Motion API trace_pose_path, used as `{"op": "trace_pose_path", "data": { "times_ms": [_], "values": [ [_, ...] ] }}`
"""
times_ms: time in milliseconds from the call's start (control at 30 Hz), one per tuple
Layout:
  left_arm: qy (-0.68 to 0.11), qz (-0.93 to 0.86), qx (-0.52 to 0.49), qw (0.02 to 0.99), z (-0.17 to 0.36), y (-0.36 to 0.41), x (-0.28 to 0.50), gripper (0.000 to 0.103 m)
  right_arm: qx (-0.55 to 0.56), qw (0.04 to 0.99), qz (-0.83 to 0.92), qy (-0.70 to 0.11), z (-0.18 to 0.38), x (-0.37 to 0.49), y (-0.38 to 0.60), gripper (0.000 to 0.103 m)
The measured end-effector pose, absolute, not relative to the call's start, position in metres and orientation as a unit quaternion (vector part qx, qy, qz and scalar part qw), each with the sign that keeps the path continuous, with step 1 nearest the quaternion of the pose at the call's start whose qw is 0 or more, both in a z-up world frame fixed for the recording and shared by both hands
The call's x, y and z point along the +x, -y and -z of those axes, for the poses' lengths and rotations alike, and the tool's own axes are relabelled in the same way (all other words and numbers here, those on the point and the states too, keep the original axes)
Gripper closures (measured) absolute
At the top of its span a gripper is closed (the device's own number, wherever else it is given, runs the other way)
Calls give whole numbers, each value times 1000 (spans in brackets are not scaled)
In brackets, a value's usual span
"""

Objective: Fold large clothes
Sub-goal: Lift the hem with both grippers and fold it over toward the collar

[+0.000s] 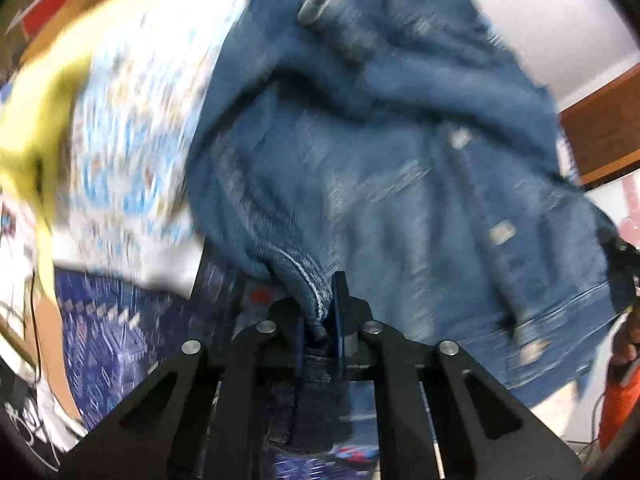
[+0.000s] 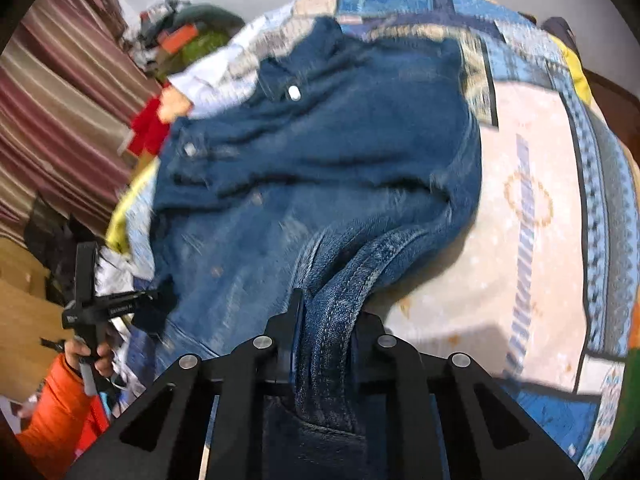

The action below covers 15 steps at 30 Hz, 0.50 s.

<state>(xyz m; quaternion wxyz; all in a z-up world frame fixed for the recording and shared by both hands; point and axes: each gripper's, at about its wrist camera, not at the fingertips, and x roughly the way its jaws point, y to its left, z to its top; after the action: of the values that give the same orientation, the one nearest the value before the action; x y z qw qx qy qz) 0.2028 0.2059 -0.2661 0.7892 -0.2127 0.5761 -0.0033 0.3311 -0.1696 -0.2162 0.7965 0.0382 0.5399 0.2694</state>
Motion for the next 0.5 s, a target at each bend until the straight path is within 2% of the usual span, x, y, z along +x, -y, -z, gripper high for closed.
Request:
{"op": "trace_pose_path", "data": {
  "times_ms": [233,367,400,433,500],
  "values": [
    [-462,51,-234,854,150,-214,268,94,18,835,-283,-473,168,373,145,91],
    [-424,20,-232,875,121,-229,317,95,25,862,-256,-437,146,429,144,91],
    [-412,-3,-236,880,120,-240,334,97,25,867,-242,-434,146,446,144,91],
    [-407,-21,-240,881,120,-249,343,103,26,870,-230,-435,148,464,147,92],
    [-395,-85,-235,884,130,-277,366,103,32,868,-206,-450,162,498,148,92]
  ]
}}
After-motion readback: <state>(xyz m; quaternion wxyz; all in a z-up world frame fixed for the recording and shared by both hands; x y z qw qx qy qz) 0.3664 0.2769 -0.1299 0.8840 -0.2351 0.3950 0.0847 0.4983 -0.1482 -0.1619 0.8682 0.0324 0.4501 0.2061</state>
